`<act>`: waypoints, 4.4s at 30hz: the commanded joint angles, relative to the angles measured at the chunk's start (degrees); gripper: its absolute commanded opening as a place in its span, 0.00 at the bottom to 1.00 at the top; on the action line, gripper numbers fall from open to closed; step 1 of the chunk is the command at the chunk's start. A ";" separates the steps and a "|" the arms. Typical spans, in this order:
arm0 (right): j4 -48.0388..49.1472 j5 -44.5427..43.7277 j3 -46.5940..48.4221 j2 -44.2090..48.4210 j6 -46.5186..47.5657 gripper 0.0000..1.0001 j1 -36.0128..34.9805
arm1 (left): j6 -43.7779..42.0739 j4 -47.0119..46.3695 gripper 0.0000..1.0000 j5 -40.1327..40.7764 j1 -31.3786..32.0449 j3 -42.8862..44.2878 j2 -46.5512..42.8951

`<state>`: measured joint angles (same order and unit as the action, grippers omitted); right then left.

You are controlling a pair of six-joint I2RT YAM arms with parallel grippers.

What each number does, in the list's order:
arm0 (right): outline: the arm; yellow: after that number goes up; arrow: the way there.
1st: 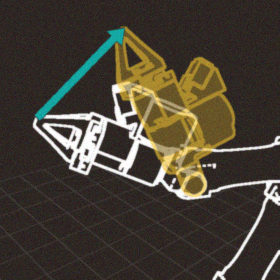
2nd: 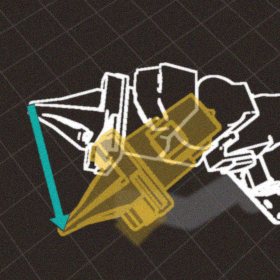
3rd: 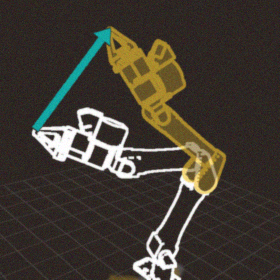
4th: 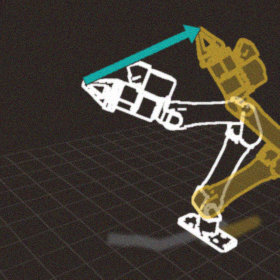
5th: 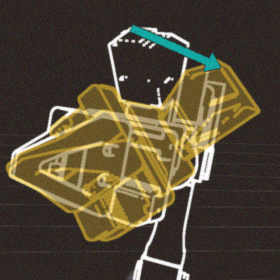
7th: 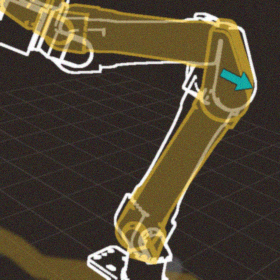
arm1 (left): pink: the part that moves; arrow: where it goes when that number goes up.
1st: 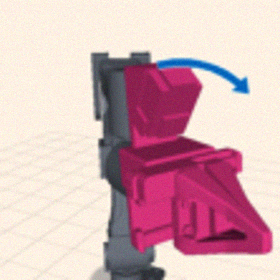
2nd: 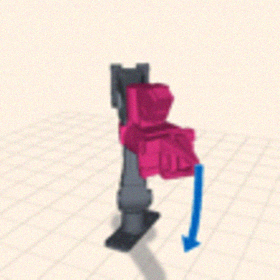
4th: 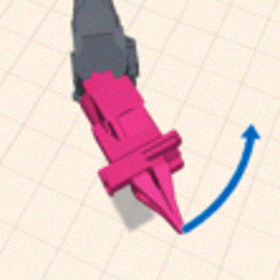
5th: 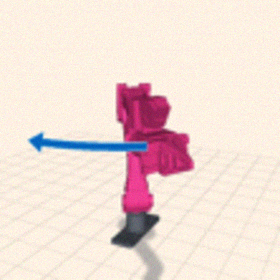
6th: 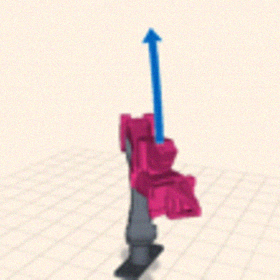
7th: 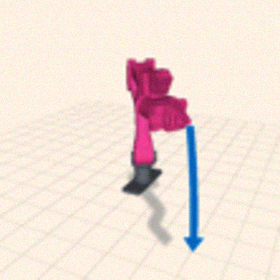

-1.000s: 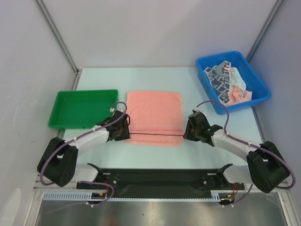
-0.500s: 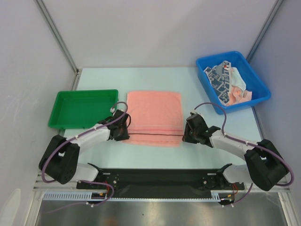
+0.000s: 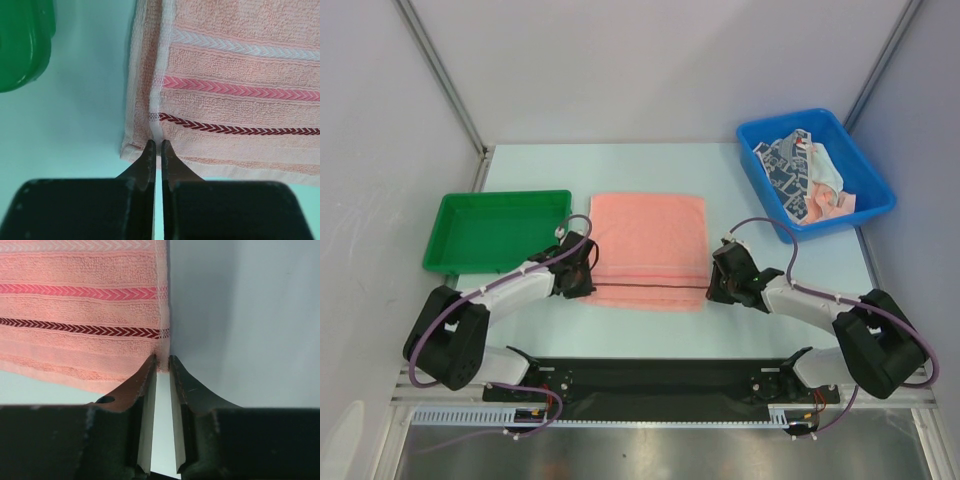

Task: Fold and stack the towels
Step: Fold the towel

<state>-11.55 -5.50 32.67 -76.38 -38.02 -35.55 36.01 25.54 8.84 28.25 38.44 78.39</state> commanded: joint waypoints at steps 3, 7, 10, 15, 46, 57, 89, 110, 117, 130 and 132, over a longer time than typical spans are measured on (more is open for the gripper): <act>2.06 0.05 -1.02 -1.49 -1.44 0.13 -0.57 | 0.29 1.53 0.00 -0.14 -0.13 2.78 -0.34; 1.62 -0.22 -0.41 -1.14 -1.09 0.00 -0.48 | 0.20 3.54 0.00 -0.14 -0.21 4.80 0.18; -0.31 -0.39 2.22 -0.18 -0.04 0.00 -0.48 | -0.50 6.35 0.00 1.00 -0.13 8.14 0.97; -3.30 0.14 5.74 1.67 0.93 0.00 -0.48 | -2.08 9.00 0.00 0.39 -0.13 12.53 3.08; 14.35 15.52 -6.47 8.53 -8.38 0.00 -2.86 | -6.92 23.25 0.00 10.77 -2.32 17.47 10.29; 14.28 12.70 -10.69 9.58 -9.35 0.00 -4.18 | -7.53 18.85 0.00 8.04 -2.41 11.66 13.45; -9.97 24.91 8.54 17.40 2.60 0.00 15.25 | -4.19 33.31 0.00 2.41 6.99 31.75 7.66; -5.41 13.15 -12.54 25.05 -1.71 0.00 9.53 | 0.11 17.35 0.00 -6.73 6.29 6.04 1.95; -12.95 8.67 -5.34 25.93 1.54 0.00 9.62 | 0.99 24.47 0.01 -4.88 6.55 13.51 -4.18; -10.07 9.10 -13.50 25.31 -2.76 0.00 8.83 | 7.23 11.37 0.00 -9.64 9.80 -5.04 -3.42; -10.51 8.40 -13.42 25.58 -3.02 0.00 8.66 | 7.50 11.72 0.00 -9.02 9.89 -4.86 -2.89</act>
<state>-21.85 5.32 19.46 -51.33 -40.32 -26.59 41.91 37.63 -2.59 36.99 34.59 73.10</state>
